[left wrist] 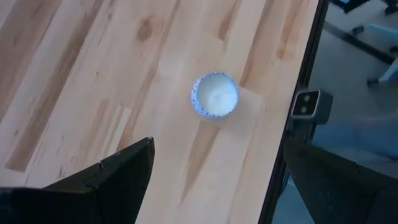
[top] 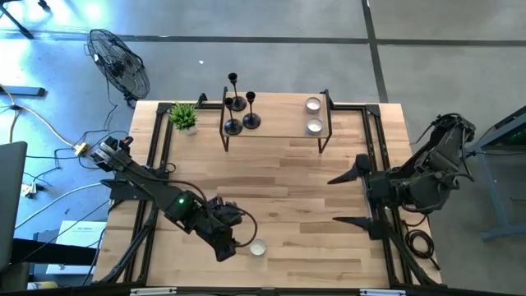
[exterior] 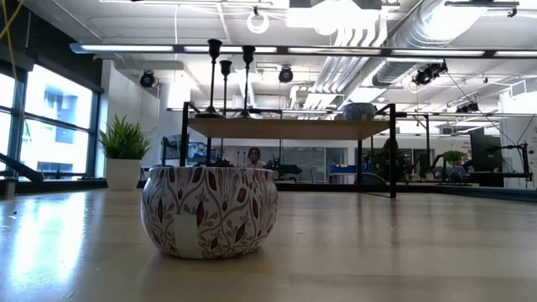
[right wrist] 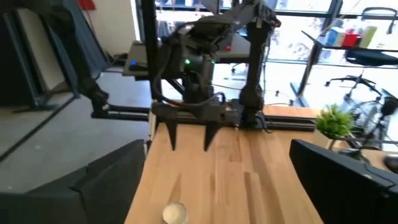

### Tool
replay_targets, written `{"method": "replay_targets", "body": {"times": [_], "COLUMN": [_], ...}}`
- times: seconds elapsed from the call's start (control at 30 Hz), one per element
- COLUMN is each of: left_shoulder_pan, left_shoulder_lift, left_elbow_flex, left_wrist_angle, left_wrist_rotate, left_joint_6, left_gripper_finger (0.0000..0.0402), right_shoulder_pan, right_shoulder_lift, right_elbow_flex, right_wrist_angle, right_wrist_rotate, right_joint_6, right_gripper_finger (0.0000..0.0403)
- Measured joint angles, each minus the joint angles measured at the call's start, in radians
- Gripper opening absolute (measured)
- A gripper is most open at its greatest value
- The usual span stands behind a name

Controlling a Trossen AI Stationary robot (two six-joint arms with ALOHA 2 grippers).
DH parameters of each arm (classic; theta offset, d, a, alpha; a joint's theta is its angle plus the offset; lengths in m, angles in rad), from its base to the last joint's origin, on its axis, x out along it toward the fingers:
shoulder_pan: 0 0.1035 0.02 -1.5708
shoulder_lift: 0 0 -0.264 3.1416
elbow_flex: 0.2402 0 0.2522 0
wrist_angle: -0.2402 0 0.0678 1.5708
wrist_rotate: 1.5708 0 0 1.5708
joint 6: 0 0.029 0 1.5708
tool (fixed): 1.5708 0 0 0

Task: Pick & Place candle stick holders
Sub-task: Put the red patterned scented candle on the shelf

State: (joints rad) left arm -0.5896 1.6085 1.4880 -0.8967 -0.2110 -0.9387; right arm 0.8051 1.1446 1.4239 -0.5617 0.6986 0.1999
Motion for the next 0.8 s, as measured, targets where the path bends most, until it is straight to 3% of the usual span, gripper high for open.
{"method": "replay_targets", "body": {"times": [0.2, 0.4, 0.57, 0.8], "left_shoulder_pan": [-0.006, -0.078, -0.149, -0.217], "left_shoulder_lift": [0.000, 0.000, 0.014, 0.048], "left_elbow_flex": [0.000, 0.000, -0.003, -0.116], "left_wrist_angle": [-0.041, 0.021, 0.009, 0.247], "left_wrist_rotate": [0.072, -0.114, -0.246, -0.356], "left_joint_6": [-0.006, 0.060, -0.006, -0.111], "left_gripper_finger": [0.0351, 0.0351, 0.0351, 0.0351], "right_shoulder_pan": [0.000, 0.000, 0.000, 0.000], "right_shoulder_lift": [0.000, 0.000, 0.000, 0.000], "right_elbow_flex": [0.000, 0.000, 0.000, 0.000], "right_wrist_angle": [-0.055, -0.110, -0.152, -0.215], "right_wrist_rotate": [-0.013, -0.020, -0.018, 0.048], "right_joint_6": [0.027, 0.095, 0.141, 0.220], "right_gripper_finger": [0.0397, 0.0398, 0.0398, 0.0397]}}
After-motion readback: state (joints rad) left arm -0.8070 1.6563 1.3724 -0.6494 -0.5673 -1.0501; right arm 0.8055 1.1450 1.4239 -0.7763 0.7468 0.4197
